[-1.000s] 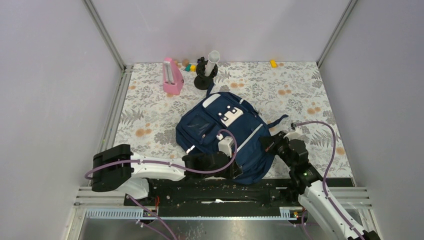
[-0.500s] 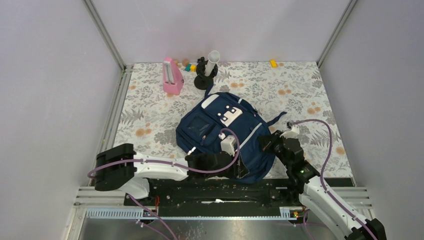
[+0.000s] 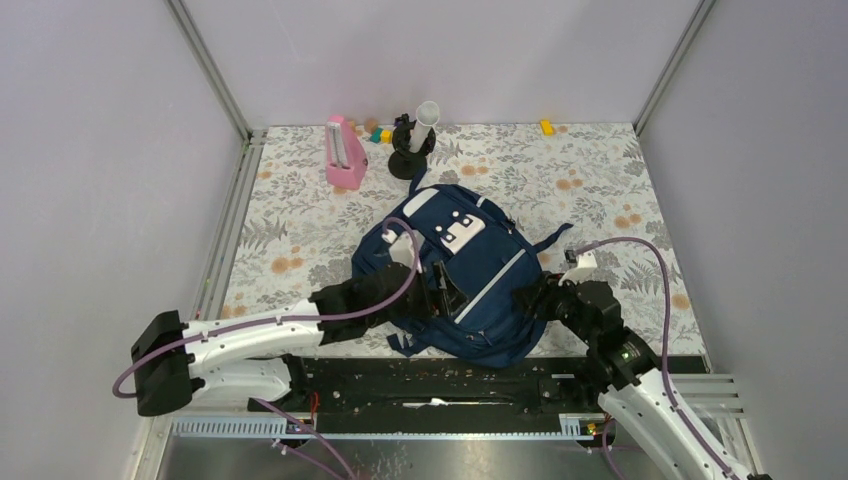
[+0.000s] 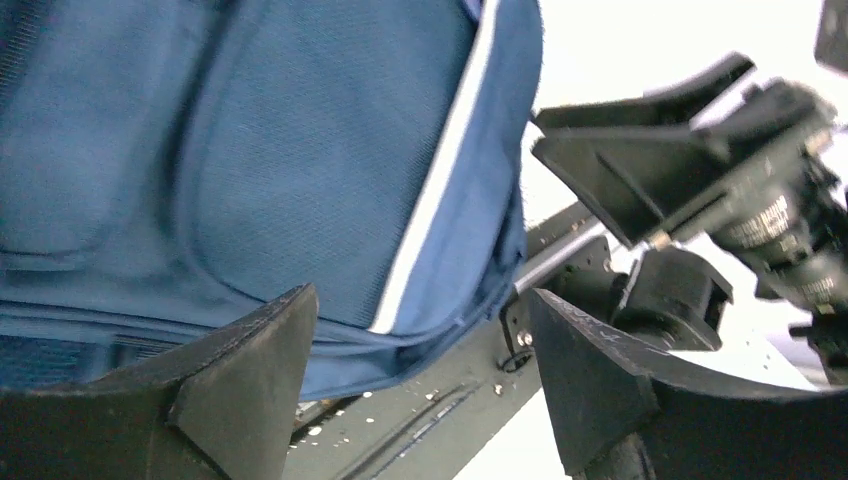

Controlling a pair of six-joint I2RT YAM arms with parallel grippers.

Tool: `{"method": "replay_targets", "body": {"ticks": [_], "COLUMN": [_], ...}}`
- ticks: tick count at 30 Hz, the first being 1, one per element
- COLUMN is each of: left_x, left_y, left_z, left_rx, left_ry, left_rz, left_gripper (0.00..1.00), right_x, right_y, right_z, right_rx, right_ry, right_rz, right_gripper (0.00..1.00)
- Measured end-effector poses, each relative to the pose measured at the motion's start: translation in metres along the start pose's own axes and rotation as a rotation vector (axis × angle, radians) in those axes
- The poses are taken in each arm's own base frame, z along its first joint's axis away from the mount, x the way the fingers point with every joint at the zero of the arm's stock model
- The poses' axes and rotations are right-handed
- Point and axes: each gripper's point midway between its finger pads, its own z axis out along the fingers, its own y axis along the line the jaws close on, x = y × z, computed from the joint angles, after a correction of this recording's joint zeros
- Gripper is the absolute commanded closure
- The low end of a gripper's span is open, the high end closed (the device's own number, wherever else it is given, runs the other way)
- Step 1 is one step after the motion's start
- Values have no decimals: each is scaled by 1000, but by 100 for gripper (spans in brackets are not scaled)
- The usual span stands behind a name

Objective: Pack the student bag
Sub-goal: Zip the student bag at the center of the board.

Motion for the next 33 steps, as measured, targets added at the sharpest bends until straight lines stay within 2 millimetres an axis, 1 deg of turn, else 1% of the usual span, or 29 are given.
{"method": "replay_targets", "body": {"ticks": [2,5,7,10,12,14,18,20,22,24,27,28,30,33], "left_x": [-13,-25,-28,-29,-29,-28,-23,-20,-16,-12,-9,-8,-9,-13], "left_y": [15,34,48,63,68,71,71,72,76,81,87,89,91,91], "left_z": [-1,1,3,5,9,15,24,27,28,29,31,32,33,34], "left_rx": [-34,-69,-95,-121,-127,-128,-116,-118,-117,-120,-130,-135,-139,-132], "left_ry": [-19,-38,-38,-34,-27,-15,12,24,30,30,32,32,32,28], "left_rz": [-20,-51,-70,-91,-101,-109,-118,-124,-130,-140,-153,-153,-159,-166], "left_gripper": [21,21,21,21,22,26,40,51,58,67,88,93,100,100], "right_x": [6,9,10,12,14,17,28,35,42,47,60,64,72,80], "right_y": [6,16,24,37,46,51,58,61,64,66,68,67,66,66], "right_z": [-5,-10,-14,-21,-25,-27,-28,-30,-31,-31,-30,-29,-27,-24], "right_rx": [-47,-110,-156,-230,-275,-302,-336,-356,-374,-389,-399,-395,-390,-376], "right_ry": [25,36,41,37,39,51,94,116,134,146,178,188,206,217], "right_rz": [-27,-61,-81,-107,-124,-136,-157,-168,-177,-178,-187,-191,-200,-216], "right_gripper": [42,43,42,42,43,44,44,44,44,45,45,45,45,45]}}
